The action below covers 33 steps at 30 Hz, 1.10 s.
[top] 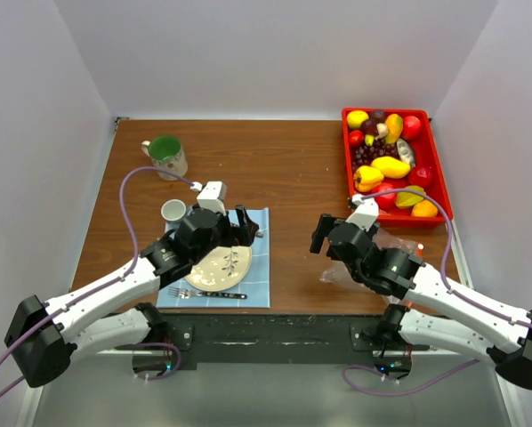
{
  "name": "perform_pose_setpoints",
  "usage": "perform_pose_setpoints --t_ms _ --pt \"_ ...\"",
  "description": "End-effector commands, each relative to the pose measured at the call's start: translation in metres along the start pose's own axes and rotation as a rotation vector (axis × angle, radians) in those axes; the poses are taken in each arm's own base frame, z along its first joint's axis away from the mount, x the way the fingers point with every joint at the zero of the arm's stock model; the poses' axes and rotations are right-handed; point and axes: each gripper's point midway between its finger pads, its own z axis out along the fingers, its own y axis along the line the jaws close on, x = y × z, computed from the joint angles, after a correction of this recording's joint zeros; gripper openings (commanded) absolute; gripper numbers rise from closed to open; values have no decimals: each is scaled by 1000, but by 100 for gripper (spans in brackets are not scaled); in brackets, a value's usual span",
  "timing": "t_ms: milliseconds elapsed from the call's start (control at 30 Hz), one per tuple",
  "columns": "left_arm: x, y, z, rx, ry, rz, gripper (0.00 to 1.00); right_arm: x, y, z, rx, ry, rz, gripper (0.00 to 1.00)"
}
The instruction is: Place the food in the zip-top bag and seal the zipper
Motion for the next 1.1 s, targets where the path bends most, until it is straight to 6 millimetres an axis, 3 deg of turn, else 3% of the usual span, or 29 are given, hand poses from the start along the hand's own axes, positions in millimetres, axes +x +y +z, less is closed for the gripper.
perform_pose_setpoints --t_ms 0,200,333,533,700,867,933,1067 --pt "-17 -14 0 49 -48 -21 100 -20 4 -7 -4 -52 59 99" --pt "-7 -17 7 69 -13 -8 100 -25 5 -11 -6 -55 65 99" --pt "-3 -33 12 156 -5 -23 100 -30 3 -15 2 -57 62 99" --pt "23 -54 21 231 53 -27 100 -43 -2 -24 17 -78 57 99" --pt "59 -96 33 322 135 8 99 -61 -9 -35 44 -122 68 99" --pt "102 -153 42 445 197 40 98 -79 -18 -49 61 -163 83 99" --pt "109 -176 41 506 188 45 97 -85 -20 -55 52 -179 102 99" --pt "121 -200 48 560 183 57 97 -89 -21 -60 34 -191 118 99"
